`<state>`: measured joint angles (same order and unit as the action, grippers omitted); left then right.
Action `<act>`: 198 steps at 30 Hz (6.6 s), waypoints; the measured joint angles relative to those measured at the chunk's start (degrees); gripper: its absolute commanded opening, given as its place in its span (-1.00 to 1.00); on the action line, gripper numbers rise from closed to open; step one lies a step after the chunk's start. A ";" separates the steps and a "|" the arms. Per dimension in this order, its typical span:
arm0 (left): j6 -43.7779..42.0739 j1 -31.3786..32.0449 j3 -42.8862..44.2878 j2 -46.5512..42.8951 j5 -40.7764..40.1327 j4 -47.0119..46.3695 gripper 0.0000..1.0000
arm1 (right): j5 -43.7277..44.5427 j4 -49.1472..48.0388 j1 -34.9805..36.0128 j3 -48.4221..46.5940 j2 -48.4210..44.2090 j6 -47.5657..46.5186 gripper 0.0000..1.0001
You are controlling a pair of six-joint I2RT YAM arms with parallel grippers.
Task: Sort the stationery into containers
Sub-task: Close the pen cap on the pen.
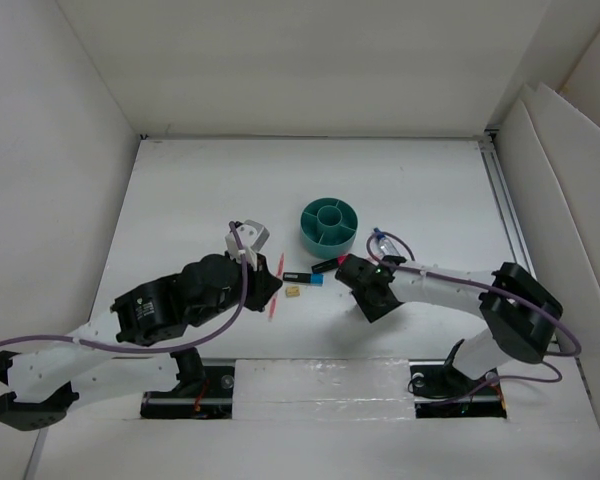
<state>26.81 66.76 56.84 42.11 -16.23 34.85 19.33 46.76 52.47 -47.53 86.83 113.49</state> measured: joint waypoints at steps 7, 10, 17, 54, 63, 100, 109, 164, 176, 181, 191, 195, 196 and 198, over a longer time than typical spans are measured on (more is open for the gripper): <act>0.00 0.00 -0.24 -1.53 0.22 -0.13 -1.00 | -1.14 3.02 -1.09 -2.43 2.40 -0.33 -0.23; 0.00 0.00 -0.24 -2.21 0.22 -0.33 -1.00 | -2.01 3.41 -1.81 -2.40 2.43 -0.70 -0.33; 0.00 0.00 -0.24 -2.71 0.24 -0.83 -1.00 | -3.85 3.10 -2.56 -1.25 1.99 -1.42 -0.61; -1.27 -2.51 -3.50 8.26 23.78 -15.41 -1.00 | 6.75 -30.58 -7.72 -4.85 -38.47 -66.16 -1.00; 2.71 -3.04 -4.74 15.37 31.26 -26.01 -1.00 | -6.40 -42.71 -8.24 2.16 -44.70 -75.36 -1.00; 3.82 -3.13 -1.49 20.50 32.52 -30.73 -1.00 | -20.61 -52.81 -4.74 15.58 -59.32 -74.20 -1.00; 3.67 -3.13 -0.81 20.50 32.37 -30.71 -1.00 | -19.12 -52.70 -4.74 16.63 -60.24 -74.23 -1.00; 3.21 -3.13 0.24 22.27 34.53 -30.80 -1.00 | -14.45 -49.75 -4.74 17.81 -63.36 -74.05 -1.00; 3.02 -3.13 0.26 22.69 35.21 -30.95 -1.00 | -13.64 -49.37 -4.74 17.81 -64.17 -73.53 -1.00; 2.67 -3.13 0.31 22.69 35.15 -30.93 -1.00 | -14.51 -48.85 -4.74 17.79 -64.02 -73.40 -1.00; 2.16 -3.13 0.31 22.84 35.04 -30.82 -1.00 | -16.13 -48.78 -4.74 17.79 -64.00 -73.37 -1.00; 2.14 -3.13 0.66 23.54 34.99 -30.82 -1.00 | -16.70 -48.63 -4.74 17.79 -64.41 -73.37 -1.00; 2.14 -3.13 0.68 23.65 34.95 -30.80 -1.00 | -16.79 -48.61 -4.74 17.79 -64.74 -73.37 -1.00; 2.14 -3.13 0.68 23.71 34.88 -30.77 -1.00 | -16.83 -48.61 -4.74 17.79 -65.33 -73.31 -1.00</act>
<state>28.95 63.64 57.52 65.82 18.65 4.08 2.50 -1.85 47.72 -29.74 21.50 40.18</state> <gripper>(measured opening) 0.043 0.056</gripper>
